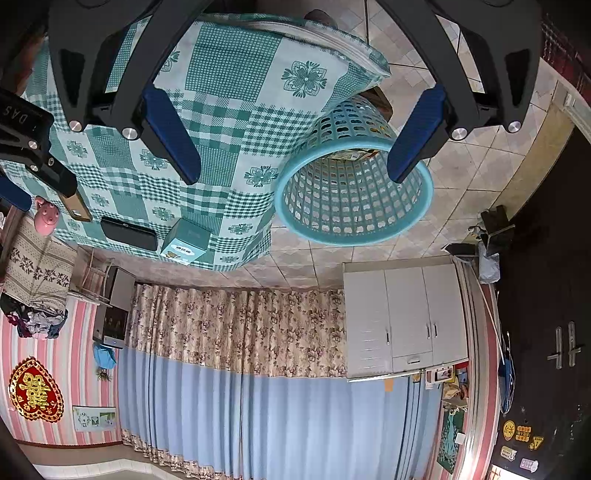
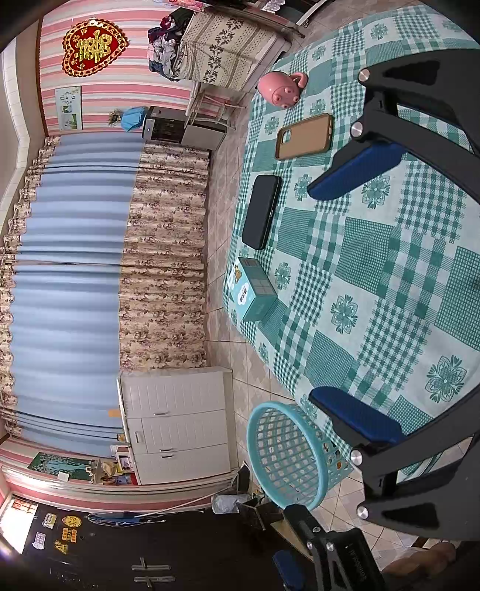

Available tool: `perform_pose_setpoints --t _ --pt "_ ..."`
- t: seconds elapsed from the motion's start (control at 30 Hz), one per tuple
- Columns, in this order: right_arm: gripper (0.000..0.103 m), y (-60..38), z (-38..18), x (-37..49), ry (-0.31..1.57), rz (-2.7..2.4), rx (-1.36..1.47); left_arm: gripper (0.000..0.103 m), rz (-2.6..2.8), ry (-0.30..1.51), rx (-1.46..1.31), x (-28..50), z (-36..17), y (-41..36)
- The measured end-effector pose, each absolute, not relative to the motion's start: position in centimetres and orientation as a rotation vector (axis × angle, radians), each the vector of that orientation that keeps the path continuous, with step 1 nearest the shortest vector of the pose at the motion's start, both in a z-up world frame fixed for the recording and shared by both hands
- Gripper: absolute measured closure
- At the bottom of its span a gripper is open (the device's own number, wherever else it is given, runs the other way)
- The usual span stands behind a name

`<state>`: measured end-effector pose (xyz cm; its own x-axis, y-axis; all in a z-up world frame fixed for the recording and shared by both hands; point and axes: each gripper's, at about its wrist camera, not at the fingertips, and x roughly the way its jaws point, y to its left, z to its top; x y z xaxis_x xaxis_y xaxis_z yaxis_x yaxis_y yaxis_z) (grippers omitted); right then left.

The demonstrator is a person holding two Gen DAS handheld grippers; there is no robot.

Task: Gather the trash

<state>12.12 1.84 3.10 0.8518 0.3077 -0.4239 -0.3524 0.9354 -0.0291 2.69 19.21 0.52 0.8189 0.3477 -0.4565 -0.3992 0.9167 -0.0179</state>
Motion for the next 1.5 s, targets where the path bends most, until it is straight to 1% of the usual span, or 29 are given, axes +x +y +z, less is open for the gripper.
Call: perform_pose_setpoints --t 1.5 --pt "0.005 1.63 3.35 11.97 0.421 0.347 -0.103 0.005 0.387 0.459 -0.135 2.83 0.81 18.89"
